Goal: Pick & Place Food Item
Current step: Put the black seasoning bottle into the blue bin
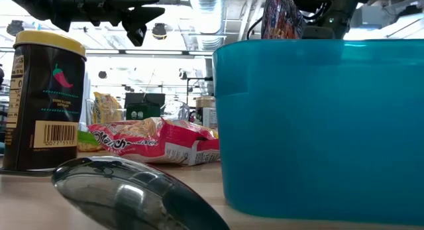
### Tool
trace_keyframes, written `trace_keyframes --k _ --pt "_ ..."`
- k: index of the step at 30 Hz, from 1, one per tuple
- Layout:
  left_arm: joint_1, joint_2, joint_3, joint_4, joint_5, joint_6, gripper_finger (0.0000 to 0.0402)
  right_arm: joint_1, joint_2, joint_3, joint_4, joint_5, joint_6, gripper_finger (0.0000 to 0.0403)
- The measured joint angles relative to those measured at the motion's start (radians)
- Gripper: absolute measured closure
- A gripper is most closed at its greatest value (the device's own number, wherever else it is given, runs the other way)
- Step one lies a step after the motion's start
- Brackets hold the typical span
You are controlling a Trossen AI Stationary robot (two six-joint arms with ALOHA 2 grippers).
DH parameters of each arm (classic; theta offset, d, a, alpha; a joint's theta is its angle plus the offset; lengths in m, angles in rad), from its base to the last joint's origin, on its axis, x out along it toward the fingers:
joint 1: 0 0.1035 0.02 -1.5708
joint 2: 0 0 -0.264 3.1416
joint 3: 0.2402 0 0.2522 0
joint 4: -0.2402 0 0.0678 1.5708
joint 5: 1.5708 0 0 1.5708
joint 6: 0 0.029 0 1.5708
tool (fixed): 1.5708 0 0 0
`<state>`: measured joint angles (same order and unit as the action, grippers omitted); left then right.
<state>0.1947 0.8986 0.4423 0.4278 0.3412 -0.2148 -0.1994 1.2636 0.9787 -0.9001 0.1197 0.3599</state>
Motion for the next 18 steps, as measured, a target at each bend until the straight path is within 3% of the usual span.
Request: trace_keyframes --k 18 --pt "0.000 0.000 0.000 0.003 0.000 0.000 0.0286 0.377 -0.100 0.001 0.154 -0.007 0.118 0.0206"
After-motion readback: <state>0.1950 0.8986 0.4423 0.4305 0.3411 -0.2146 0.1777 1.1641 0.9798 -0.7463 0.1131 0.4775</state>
